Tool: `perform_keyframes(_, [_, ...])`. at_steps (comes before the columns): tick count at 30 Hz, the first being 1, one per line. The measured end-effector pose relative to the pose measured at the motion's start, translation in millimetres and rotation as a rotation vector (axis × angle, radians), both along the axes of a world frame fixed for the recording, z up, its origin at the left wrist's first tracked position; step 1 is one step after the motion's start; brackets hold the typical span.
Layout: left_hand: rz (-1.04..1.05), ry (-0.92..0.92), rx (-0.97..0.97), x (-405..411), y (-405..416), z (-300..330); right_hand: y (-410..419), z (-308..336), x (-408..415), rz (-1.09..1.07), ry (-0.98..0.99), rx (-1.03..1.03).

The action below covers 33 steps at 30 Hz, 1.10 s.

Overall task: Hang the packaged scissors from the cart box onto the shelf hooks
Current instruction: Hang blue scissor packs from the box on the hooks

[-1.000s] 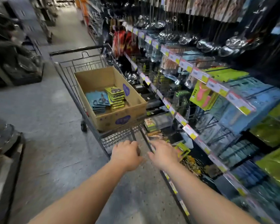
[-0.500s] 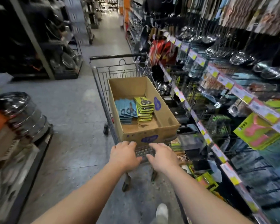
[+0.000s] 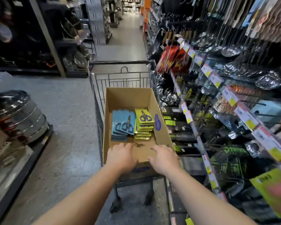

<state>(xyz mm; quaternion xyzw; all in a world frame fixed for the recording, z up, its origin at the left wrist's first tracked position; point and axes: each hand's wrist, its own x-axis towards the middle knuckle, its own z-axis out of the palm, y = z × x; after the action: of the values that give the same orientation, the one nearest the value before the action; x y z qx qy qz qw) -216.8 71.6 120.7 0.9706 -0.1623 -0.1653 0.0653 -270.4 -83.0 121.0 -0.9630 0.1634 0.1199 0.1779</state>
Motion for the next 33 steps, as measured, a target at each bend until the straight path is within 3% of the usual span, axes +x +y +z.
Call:
perform_keyframes(13, [0.091,0.085,-0.014,82.4,-43.8,-29.5,-43.9,-29.6,89.9,0.048,0.086,0.052])
perform_keyframes(23, [0.157,0.130,-0.016,200.0,-43.1,-73.5,-50.7,-54.8,195.4,0.069,0.185,0.005])
perform_keyframes(33, [0.232,0.282,0.044,271.9,-49.0,-128.3,-48.0,-108.3,263.2,0.056,0.322,0.083])
